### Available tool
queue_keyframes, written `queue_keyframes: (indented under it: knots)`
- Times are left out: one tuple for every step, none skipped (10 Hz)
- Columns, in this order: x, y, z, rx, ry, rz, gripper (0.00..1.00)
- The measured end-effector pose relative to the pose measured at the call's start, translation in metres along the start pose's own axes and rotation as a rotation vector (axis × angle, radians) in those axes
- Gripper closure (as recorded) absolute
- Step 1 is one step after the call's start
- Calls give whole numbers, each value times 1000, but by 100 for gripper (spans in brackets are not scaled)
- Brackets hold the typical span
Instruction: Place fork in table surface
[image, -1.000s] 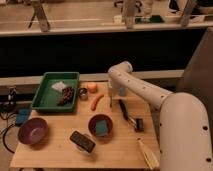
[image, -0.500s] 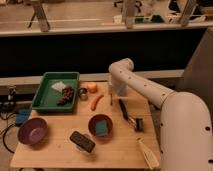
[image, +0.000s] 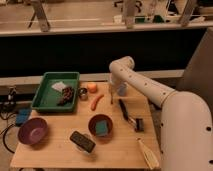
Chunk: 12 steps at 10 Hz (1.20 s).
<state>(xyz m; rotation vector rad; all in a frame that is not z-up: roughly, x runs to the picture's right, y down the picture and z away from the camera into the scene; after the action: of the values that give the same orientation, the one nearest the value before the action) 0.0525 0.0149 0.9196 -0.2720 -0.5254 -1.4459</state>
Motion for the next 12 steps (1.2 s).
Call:
queue_keyframes:
  knots:
    - [1, 1, -3, 1, 0, 1, 97]
    - [1, 0, -6, 6, 5, -4, 97]
    - [2, -5, -14, 17, 18, -13, 97]
    - [3, -11, -25, 25, 33, -26, 97]
    - [5, -20, -42, 34, 52, -44, 97]
    - [7, -25, -54, 38, 67, -54, 97]
    - [9, -32, -72, 44, 92, -69, 97]
    - [10, -34, -80, 48, 107, -73, 97]
    - [11, -36, -92, 56, 127, -74, 97]
    - [13, -37, -105, 67, 145, -73, 97]
    - [14, -39, -118, 78, 162, -72, 97]
    - [15, -41, -129, 89, 175, -72, 97]
